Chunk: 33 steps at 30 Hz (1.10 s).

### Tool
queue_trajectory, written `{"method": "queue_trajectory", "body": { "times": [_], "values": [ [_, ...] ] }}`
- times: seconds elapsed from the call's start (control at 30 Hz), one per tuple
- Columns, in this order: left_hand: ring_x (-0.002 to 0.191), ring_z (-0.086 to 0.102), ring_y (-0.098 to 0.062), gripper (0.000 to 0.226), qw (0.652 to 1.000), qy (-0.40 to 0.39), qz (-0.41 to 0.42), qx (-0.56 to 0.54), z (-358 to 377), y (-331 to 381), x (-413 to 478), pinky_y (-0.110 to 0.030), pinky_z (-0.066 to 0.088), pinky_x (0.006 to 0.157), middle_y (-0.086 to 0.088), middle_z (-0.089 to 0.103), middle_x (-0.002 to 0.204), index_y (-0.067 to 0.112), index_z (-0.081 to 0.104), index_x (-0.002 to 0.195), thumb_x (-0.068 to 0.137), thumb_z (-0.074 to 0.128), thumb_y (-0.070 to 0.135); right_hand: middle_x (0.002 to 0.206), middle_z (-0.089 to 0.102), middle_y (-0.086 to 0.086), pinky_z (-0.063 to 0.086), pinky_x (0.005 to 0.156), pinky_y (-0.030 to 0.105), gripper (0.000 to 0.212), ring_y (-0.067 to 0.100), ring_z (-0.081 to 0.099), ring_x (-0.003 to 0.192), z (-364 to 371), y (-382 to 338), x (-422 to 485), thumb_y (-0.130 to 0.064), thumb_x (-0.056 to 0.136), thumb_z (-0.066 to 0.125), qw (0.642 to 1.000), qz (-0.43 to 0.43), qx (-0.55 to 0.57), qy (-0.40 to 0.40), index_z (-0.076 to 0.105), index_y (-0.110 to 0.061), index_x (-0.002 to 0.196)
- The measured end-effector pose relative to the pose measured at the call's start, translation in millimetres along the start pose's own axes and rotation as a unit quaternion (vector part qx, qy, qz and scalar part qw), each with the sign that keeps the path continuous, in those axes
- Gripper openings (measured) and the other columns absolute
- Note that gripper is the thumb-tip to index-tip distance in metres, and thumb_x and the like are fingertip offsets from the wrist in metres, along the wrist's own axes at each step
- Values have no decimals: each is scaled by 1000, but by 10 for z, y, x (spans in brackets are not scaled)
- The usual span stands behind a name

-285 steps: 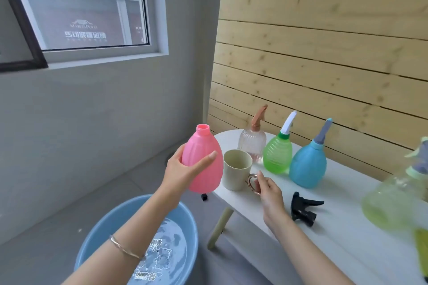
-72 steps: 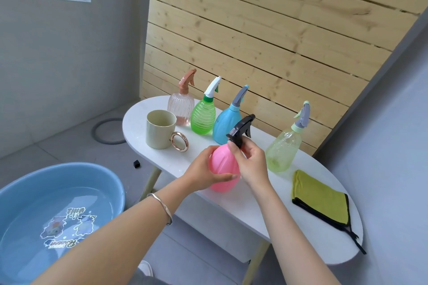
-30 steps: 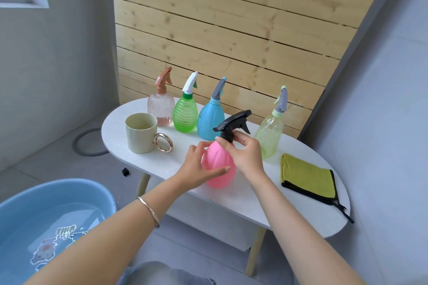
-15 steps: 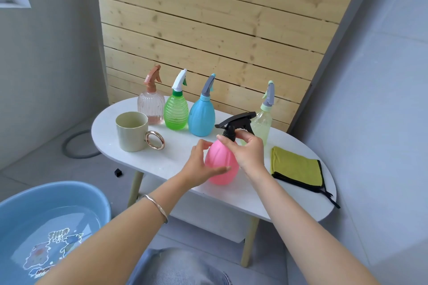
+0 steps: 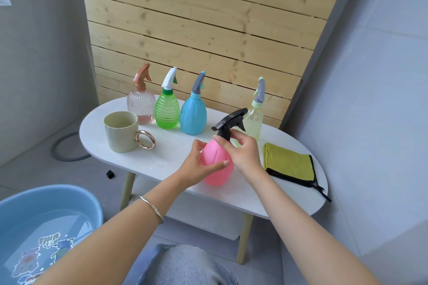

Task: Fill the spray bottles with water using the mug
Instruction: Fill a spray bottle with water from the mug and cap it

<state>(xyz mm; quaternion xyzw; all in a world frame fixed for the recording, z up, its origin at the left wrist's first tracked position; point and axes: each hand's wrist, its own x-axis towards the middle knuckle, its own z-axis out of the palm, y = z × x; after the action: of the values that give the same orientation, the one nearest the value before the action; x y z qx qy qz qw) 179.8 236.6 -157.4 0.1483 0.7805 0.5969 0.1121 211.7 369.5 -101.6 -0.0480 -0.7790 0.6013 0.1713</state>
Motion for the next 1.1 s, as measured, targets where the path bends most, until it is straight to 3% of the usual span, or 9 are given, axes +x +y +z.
{"method": "queue_trajectory", "body": {
  "times": [0.07, 0.17, 0.27, 0.4, 0.5, 0.57, 0.67, 0.93, 1.1],
  "values": [
    [99, 54, -12, 69, 1000, 15, -4, 9, 53, 19, -10, -13, 47, 67, 1, 48, 112, 11, 33, 113, 73, 85, 34, 88, 72, -11, 41, 71, 2, 22, -9, 62, 78, 51, 23, -27, -28, 73, 80, 999, -6, -9, 52, 73, -17, 92],
    [108, 53, -16, 80, 1000, 16, -3, -18, 54, 24, -12, -13, 46, 71, -1, 47, 118, 14, 30, 126, 72, 85, 32, 93, 71, -5, 40, 69, 1, 30, -2, 62, 86, 11, 17, -5, -29, 71, 82, 999, 15, -11, 47, 72, -12, 94],
    [116, 49, -16, 94, 1000, -21, -1, -9, 0, 31, -8, -21, 42, 85, -3, 43, 126, 32, 26, 147, 74, 84, 35, 116, 66, -3, 37, 82, 2, 42, 2, 55, 112, -141, 24, 66, -32, 74, 80, 998, 37, -32, -48, 67, -14, 109],
    [115, 49, -15, 73, 999, -25, 9, 23, 45, 45, -7, -17, 41, 83, -3, 39, 120, 36, 47, 135, 72, 84, 42, 126, 61, -8, 33, 108, 27, 34, 4, 47, 126, -262, 45, 38, -41, 83, 67, 987, 31, -25, -156, 62, -26, 113],
    [109, 50, -13, 70, 1000, -1, 9, -9, 86, 52, -7, -17, 42, 78, -2, 42, 123, 29, 47, 128, 70, 87, 38, 108, 68, -10, 41, 95, 18, 17, -4, 58, 104, -201, 16, 10, -23, 89, 65, 996, 3, -9, -90, 66, -22, 106],
    [103, 55, -12, 73, 999, 9, 12, -38, 119, 62, -11, -18, 45, 74, -2, 50, 122, 22, 47, 124, 67, 89, 37, 99, 69, -11, 41, 84, 7, 22, -11, 58, 94, -76, 15, -28, -23, 83, 72, 1000, -16, -18, 8, 69, -19, 104],
    [92, 57, -4, 72, 998, 21, 15, -58, 166, 70, -24, -17, 46, 69, 1, 57, 113, 17, 44, 119, 65, 90, 32, 95, 69, -12, 43, 83, 9, 27, -10, 60, 90, 66, 47, -76, -29, 79, 75, 996, -29, -24, 84, 70, -16, 103],
    [108, 57, -7, 92, 997, -2, 21, -74, 119, 14, -57, -14, 50, 73, 4, 53, 124, 25, 37, 130, 58, 90, 48, 101, 66, -16, 35, 81, 0, 19, -21, 53, 92, -94, 60, -77, -22, 86, 68, 998, -50, -23, 9, 65, -21, 105],
    [118, 49, -10, 79, 1000, -18, 11, -11, 9, -18, -53, -21, 41, 91, 3, 43, 133, 34, 35, 148, 81, 75, 46, 113, 61, -21, 36, 88, 1, 28, -18, 53, 105, -163, 65, -68, -19, 93, 58, 998, -54, -2, -33, 58, -23, 121]
  ]
}}
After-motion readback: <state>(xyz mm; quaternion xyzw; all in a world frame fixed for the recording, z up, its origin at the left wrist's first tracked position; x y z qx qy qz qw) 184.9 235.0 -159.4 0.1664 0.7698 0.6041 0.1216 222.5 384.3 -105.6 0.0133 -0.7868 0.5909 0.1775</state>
